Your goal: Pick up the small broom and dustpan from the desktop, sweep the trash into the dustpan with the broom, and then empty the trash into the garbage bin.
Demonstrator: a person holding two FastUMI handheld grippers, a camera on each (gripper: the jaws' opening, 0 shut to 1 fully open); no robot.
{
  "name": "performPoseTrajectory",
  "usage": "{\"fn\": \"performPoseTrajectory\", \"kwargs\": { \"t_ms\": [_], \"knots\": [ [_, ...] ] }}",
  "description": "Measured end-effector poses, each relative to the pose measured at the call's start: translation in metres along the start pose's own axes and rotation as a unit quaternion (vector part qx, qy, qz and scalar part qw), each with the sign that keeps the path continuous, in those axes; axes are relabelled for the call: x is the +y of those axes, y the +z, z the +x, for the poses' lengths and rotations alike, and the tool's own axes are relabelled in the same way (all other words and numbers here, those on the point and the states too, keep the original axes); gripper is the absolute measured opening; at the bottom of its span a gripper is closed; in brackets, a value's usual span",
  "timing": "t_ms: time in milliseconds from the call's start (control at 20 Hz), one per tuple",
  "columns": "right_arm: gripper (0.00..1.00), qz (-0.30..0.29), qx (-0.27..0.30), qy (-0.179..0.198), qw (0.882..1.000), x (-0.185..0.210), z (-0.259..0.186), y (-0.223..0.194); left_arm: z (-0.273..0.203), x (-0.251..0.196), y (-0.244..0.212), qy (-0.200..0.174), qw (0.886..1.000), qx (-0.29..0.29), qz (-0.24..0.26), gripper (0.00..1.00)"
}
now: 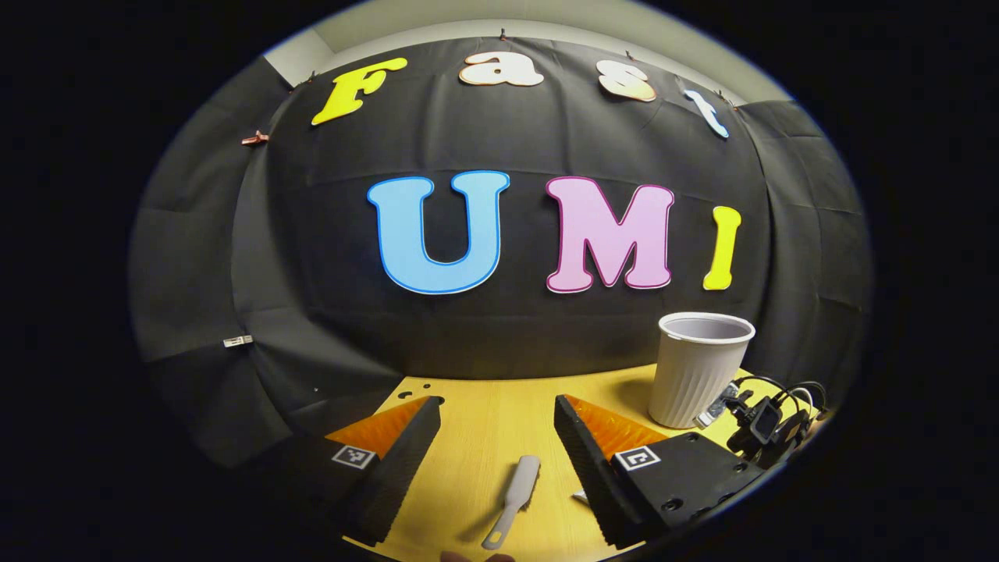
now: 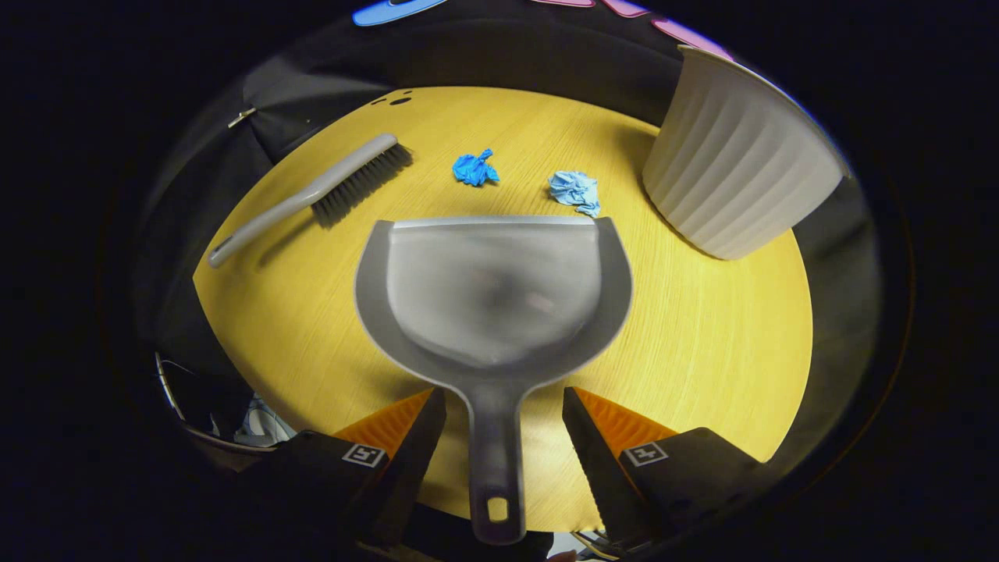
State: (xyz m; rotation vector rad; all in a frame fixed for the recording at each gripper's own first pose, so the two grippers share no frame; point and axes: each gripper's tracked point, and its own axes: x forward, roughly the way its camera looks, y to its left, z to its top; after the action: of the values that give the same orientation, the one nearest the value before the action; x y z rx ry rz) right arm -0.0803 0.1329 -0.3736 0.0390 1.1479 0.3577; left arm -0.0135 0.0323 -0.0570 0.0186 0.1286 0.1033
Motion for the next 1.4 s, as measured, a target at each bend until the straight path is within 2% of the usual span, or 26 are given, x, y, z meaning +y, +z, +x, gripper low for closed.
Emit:
{"fn": "performPoseTrajectory", "kwargs": {
  "t_ms": [150, 250, 300, 350, 400, 450, 550, 650, 750, 900, 1050, 1300, 1400],
  "knots": [
    [0.93, 0.001, 0.011, -0.013, 1.000, -0.001, 0.014, 0.003, 0.001, 0.004, -0.006, 0.001, 1.000, 0.008, 0.001, 0.95],
    [0.87, 0.006, 0.016, -0.009, 1.000, 0.001, 0.018, 0.002, 0.001, 0.006, -0.010, -0.001, 1.000, 0.014, 0.005, 0.95],
    [0.81, 0.008, 0.018, -0.011, 1.000, 0.001, 0.020, 0.001, 0.002, 0.004, -0.013, -0.006, 1.000, 0.020, 0.007, 0.95],
    [0.77, 0.003, 0.025, -0.020, 0.999, -0.002, 0.024, -0.001, 0.004, 0.002, -0.020, -0.016, 0.999, 0.032, 0.006, 0.95],
    [0.34, 0.003, 0.020, -0.018, 1.000, -0.002, 0.015, 0.005, 0.007, -0.001, -0.028, -0.022, 0.999, 0.045, 0.005, 0.95],
    [0.38, 0.005, 0.019, -0.018, 1.000, -0.002, 0.023, 0.001, 0.009, -0.001, -0.040, -0.027, 0.998, 0.062, 0.002, 0.95],
    [0.36, 0.004, 0.015, -0.005, 1.000, -0.002, 0.016, 0.001, 0.018, -0.002, -0.067, -0.032, 0.994, 0.108, -0.002, 0.95],
    [0.36, 0.002, 0.009, 0.008, 1.000, -0.003, 0.007, 0.000, 0.025, -0.005, -0.103, -0.043, 0.985, 0.169, -0.002, 0.96],
    [0.36, -0.008, 0.005, 0.011, 1.000, -0.011, -0.001, -0.003, 0.027, -0.014, -0.143, -0.068, 0.968, 0.240, -0.002, 0.96],
    [0.36, -0.021, 0.007, 0.008, 1.000, -0.023, -0.009, -0.011, 0.021, -0.015, -0.206, -0.085, 0.930, 0.356, 0.032, 0.96],
    [0.36, -0.022, 0.005, 0.006, 1.000, -0.035, -0.013, -0.013, 0.037, -0.016, -0.241, -0.091, 0.913, 0.392, 0.066, 0.95],
    [0.36, -0.007, 0.000, 0.006, 1.000, -0.049, -0.015, -0.011, 0.062, -0.022, -0.280, -0.095, 0.888, 0.445, 0.068, 0.94],
    [0.36, -0.003, 0.001, 0.007, 1.000, -0.053, -0.014, -0.011, 0.065, -0.026, -0.291, -0.103, 0.875, 0.468, 0.068, 0.94]
  ]
}}
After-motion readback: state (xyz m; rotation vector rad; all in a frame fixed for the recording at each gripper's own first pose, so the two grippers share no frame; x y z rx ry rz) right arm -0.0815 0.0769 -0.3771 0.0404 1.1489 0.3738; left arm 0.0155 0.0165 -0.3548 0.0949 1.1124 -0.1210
